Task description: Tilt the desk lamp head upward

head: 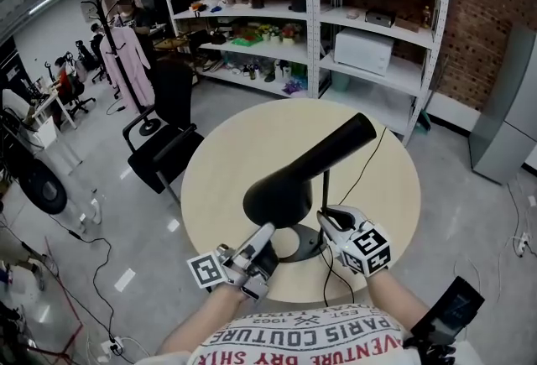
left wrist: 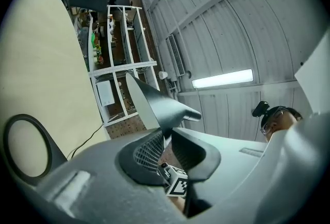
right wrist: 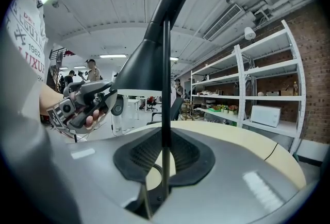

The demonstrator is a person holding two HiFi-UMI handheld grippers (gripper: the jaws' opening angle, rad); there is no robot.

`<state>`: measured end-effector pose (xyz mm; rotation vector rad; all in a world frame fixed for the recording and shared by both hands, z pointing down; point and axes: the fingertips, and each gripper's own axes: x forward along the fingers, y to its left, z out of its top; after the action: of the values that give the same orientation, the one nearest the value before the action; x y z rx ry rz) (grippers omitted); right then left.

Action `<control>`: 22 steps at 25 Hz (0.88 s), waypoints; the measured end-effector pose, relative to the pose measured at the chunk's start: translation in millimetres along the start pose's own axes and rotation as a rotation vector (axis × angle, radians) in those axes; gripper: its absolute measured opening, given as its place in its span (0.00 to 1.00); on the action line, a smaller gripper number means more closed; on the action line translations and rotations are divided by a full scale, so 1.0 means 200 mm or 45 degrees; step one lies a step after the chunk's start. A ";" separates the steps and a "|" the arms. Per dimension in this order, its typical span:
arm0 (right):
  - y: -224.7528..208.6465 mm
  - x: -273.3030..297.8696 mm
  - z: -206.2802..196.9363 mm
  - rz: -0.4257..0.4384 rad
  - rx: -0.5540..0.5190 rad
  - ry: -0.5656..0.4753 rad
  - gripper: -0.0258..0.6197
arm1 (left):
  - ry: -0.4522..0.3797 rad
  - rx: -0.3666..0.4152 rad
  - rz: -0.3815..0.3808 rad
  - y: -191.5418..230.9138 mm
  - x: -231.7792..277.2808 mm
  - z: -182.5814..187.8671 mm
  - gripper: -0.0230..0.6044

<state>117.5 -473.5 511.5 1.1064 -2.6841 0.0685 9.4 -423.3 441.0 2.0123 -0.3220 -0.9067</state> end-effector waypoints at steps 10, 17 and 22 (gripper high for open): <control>-0.02 0.02 0.00 -0.007 -0.006 0.015 0.11 | -0.005 0.010 0.018 0.01 0.01 0.03 0.11; -0.01 0.01 -0.02 -0.015 -0.007 0.009 0.11 | -0.020 0.075 0.035 -0.03 -0.02 0.09 0.11; 0.00 0.02 -0.01 -0.018 -0.006 0.004 0.11 | -0.036 0.107 0.039 -0.06 -0.03 0.15 0.11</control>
<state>115.6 -476.7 515.3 1.1227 -2.6719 0.0616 -17.0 -432.5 424.4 2.0674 -0.4118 -0.9172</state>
